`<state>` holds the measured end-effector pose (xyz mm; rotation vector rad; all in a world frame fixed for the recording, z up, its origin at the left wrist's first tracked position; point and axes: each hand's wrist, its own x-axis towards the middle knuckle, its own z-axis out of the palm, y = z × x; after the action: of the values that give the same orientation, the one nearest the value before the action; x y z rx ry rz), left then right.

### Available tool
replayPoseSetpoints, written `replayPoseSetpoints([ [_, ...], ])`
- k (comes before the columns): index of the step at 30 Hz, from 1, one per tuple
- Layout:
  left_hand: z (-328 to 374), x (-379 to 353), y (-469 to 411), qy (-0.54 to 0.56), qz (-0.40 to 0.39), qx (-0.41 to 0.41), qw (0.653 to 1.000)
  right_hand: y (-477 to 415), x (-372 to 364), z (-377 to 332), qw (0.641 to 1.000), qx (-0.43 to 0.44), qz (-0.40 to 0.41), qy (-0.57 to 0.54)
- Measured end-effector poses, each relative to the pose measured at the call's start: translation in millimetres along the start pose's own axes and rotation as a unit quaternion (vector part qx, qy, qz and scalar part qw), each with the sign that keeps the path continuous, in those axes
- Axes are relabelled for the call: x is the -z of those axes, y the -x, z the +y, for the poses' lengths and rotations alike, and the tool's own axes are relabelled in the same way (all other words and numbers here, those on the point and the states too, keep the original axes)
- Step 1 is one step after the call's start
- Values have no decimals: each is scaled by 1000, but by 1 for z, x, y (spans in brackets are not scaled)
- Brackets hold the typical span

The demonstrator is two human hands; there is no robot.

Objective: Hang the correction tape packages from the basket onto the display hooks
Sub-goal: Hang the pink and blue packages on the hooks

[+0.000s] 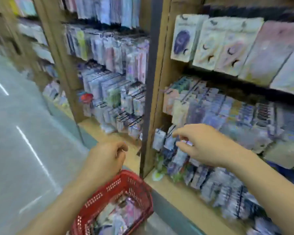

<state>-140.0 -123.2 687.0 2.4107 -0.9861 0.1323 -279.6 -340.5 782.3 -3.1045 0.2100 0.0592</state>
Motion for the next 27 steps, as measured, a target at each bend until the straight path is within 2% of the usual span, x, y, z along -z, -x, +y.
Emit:
replayPoseSetpoints([
  [5, -106, -42, 84, -17, -111, 174, 978, -45, -122, -39, 980, -9, -132, -147],
  [9, -165, -84, 141, 32, -150, 312, 937, -75, -217, -58, 921, -83, -202, -322],
  [14, -218, -145, 183, 103, -190, 446, 868, -115, -336, -72, 861, -170, -234, -418],
  [16, -239, -176, 190, 107, -192, 475, 852, -133, -382, -73, 838, -206, -242, -443],
  [21, -278, -266, 186, 112, -222, 534, 808, -181, -505, -63, 812, -260, -272, -447],
  [27, -355, -407, 173, 103, -276, 512, 807, -235, -659, -58, 810, -284, -318, -402],
])
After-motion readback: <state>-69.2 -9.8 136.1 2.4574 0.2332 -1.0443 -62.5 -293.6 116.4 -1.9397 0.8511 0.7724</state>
